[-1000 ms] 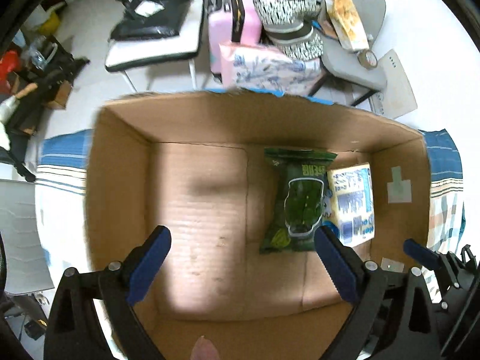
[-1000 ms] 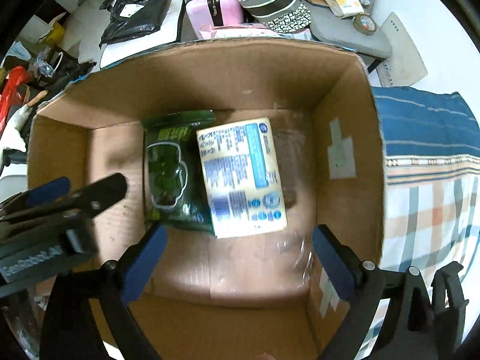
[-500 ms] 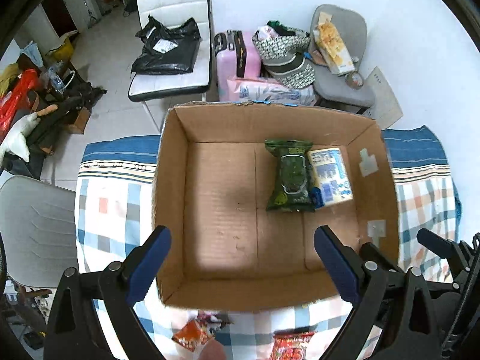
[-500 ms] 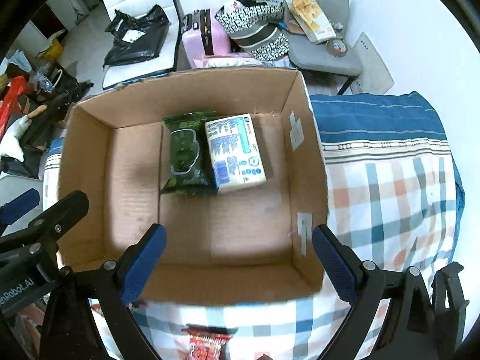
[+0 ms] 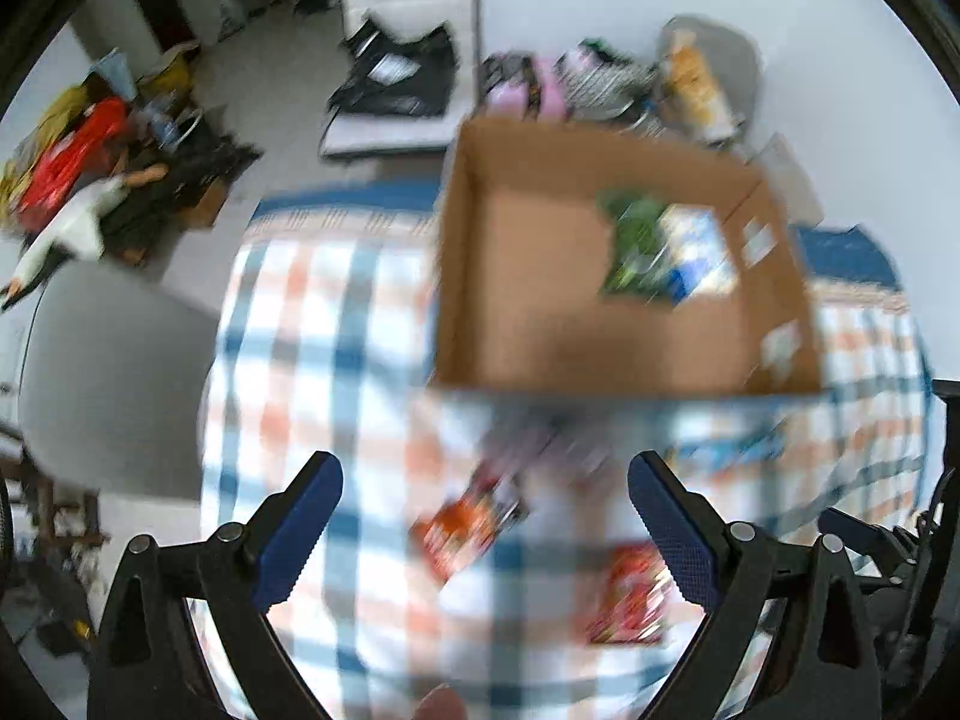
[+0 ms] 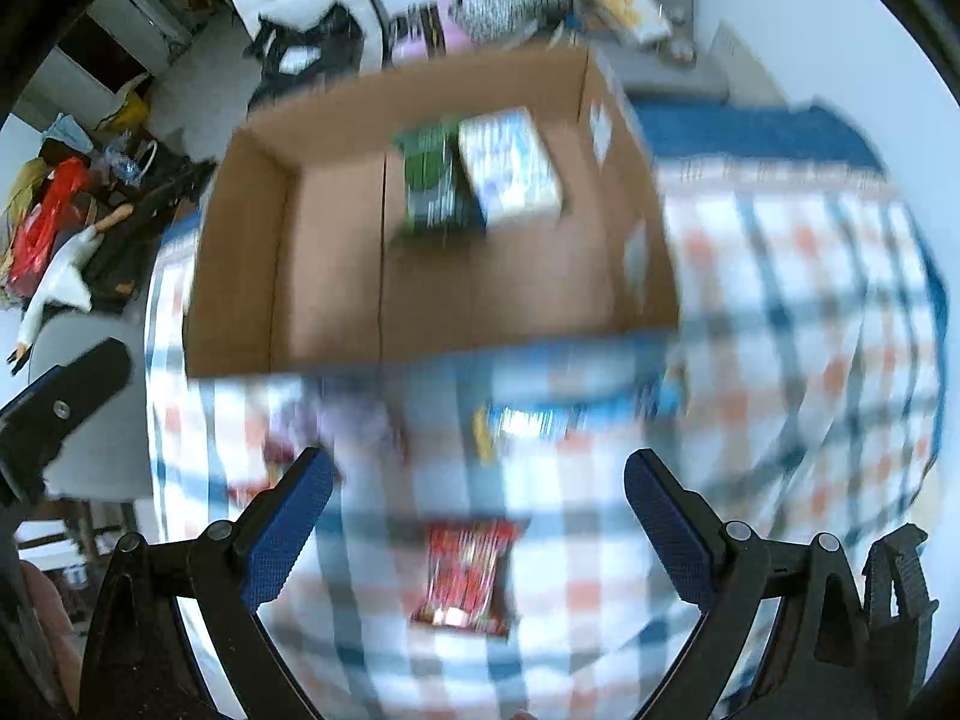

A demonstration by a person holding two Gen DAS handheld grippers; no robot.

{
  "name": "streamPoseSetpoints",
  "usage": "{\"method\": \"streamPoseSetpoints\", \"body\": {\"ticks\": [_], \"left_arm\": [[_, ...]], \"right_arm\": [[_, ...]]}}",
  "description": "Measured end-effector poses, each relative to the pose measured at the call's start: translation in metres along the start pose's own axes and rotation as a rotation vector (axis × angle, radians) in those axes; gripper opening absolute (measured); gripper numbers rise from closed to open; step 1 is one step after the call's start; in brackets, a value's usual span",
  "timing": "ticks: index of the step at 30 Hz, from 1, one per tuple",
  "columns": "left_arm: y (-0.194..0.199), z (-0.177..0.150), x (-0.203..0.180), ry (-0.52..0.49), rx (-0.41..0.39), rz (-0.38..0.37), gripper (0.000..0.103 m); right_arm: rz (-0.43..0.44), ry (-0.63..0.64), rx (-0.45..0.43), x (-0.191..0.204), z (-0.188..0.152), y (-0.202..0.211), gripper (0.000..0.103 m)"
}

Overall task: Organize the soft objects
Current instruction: 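Grasp the orange panda bag with the left tool while the right tool grasps the red snack bag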

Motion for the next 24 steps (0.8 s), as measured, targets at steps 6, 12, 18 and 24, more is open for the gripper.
{"method": "streamPoseSetpoints", "body": {"ticks": [6, 12, 18, 24], "left_arm": [[-0.062, -0.065, 0.045, -0.039, 0.172, 0.143, 0.098], [-0.116, -0.074, 0.043, -0.232, 0.26, 0.219, 0.098], [-0.159, -0.073, 0.03, -0.381, 0.351, 0.245, 0.085], [-0.158, -0.088, 0.039, -0.155, 0.395, 0.089, 0.052]], "right_arm": [[0.014, 0.027, 0.19, 0.016, -0.072, -0.081, 0.099], [0.021, 0.038, 0.275, 0.035, -0.104, -0.13, 0.099], [0.022, 0.03, 0.34, 0.042, -0.12, -0.152, 0.069], [0.005, 0.073, 0.347, 0.041, -0.129, -0.148, 0.051]]}}
Point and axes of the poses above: each gripper's, at about its wrist camera, not at the fingertips, and y roughly against the way its jaws point, x to its left, z to its top, the point moved 10 cm from there along -y, roughly the way its jaws point, and after that the axes turned 15 degrees about -z, right-handed, at the moved point
